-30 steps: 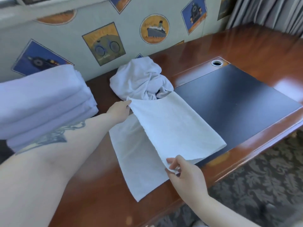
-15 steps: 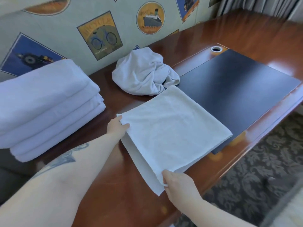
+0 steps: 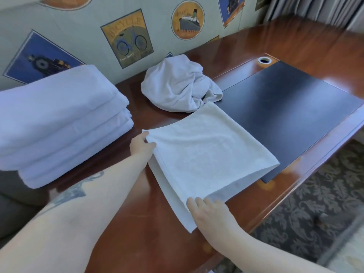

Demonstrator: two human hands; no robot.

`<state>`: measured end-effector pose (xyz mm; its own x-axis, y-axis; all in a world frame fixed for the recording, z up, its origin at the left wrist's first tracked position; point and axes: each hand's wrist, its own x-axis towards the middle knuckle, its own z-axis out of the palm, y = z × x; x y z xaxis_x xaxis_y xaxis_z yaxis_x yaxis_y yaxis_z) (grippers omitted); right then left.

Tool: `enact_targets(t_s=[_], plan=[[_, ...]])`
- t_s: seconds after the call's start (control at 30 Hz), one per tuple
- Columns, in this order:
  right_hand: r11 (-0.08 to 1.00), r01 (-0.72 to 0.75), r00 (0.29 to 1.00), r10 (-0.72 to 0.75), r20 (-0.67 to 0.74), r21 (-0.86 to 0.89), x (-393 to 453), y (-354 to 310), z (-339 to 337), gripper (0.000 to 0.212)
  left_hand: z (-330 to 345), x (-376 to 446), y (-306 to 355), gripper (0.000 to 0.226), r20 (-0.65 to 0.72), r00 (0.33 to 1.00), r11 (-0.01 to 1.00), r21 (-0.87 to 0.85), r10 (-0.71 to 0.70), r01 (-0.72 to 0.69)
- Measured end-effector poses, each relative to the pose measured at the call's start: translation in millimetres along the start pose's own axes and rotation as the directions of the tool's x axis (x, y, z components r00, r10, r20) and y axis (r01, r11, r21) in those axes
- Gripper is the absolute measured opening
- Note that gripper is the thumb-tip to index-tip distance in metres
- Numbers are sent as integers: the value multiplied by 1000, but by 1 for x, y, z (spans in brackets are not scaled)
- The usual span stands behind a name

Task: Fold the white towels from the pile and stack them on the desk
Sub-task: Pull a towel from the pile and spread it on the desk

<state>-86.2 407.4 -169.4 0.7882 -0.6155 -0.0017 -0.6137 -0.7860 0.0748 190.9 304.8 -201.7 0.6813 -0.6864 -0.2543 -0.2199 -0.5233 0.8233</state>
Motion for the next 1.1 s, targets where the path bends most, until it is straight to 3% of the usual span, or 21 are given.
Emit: enact_targets(t_s=[0.13, 0.23, 0.33, 0.43, 0.53, 0.6, 0.77, 0.93, 1.1], plan=[[997, 64, 995, -67, 72, 50, -5, -11, 7, 31, -3, -7, -8, 55, -87, 996, 997, 77, -2, 8], [989, 17, 975, -48, 218, 145, -7, -21, 26, 48, -1, -15, -26, 53, -122, 990, 994, 74, -75, 84], [975, -24, 967, -33, 253, 219, -2, -20, 25, 55, -2, -16, -31, 52, -129, 988, 992, 83, -81, 92], [939, -124, 975, 56, 213, 320, 4, -19, 32, 37, -7, -17, -32, 50, -109, 992, 996, 58, -62, 69], [923, -98, 991, 57, 122, 372, 8, -21, 29, 55, -10, -19, -30, 46, -82, 995, 998, -6, -62, 61], [897, -140, 985, 83, 152, 419, 8, -12, 29, 52, -10, -16, -27, 43, -61, 997, 996, -71, -51, 47], [865, -315, 947, 316, 65, 391, 11, 42, 30, 38, 0, -8, -8, 49, 77, 995, 971, -227, -64, 80], [946, -149, 989, 137, 64, 287, 7, 30, 20, 57, 5, -8, -15, 50, 9, 995, 985, -142, -103, 103], [980, 23, 999, -29, 24, 200, -2, 16, 31, 46, 6, -10, -24, 48, -34, 998, 997, -57, -53, 51]])
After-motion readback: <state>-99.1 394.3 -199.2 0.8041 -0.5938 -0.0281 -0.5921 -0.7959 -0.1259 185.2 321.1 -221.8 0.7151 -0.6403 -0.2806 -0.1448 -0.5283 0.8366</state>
